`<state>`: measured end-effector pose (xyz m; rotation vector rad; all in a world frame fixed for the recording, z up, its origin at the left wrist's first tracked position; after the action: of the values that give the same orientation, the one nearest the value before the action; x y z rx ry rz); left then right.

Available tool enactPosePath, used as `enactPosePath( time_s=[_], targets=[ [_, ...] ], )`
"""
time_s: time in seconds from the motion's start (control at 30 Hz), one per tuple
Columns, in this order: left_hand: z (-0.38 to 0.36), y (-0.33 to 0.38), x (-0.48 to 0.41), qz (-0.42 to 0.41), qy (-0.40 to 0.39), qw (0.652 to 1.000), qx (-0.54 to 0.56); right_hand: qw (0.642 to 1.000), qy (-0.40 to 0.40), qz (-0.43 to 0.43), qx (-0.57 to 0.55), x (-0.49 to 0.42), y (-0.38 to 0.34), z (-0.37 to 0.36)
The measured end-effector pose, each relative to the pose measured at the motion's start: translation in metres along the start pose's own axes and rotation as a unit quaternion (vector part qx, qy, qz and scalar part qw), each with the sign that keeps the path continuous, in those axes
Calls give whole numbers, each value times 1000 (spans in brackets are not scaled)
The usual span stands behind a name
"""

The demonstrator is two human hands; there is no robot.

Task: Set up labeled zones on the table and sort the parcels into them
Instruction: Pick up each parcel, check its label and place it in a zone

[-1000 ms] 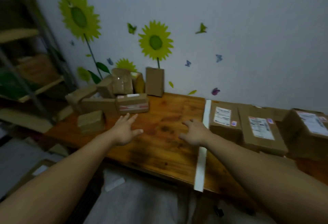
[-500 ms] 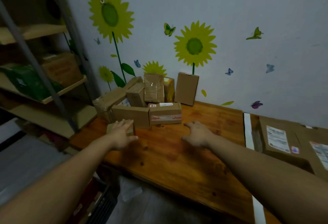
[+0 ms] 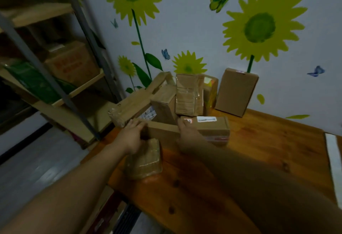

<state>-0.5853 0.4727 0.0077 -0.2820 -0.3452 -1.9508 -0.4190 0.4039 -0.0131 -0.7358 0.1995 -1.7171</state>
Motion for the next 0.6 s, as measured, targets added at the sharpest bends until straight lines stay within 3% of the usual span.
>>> enactPosePath(
  time_s=[0.17, 0.33, 0.6],
  targets=[
    [-10, -6, -37, -27, -10, 999, -23, 999, 13, -23, 47, -22, 1, -19],
    [-12, -9, -51, -71, 2, 996, -60, 997, 54, -53, 21, -5, 15, -12],
    [19, 35, -19, -248, 42, 967, 25, 975, 154, -156, -34, 81, 31, 11]
  ],
)
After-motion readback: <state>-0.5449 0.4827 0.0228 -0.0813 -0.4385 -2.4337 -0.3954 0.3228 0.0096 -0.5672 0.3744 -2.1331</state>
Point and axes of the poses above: each hand's wrist, its own x-axis away from the middle knuckle, its own z-axis out of the back of the hand, y = z × x, the point moved 10 cm from there along -x, towards the middle knuckle, and after that the axes turned 6 degrees about -y, right-handed, at the moved point
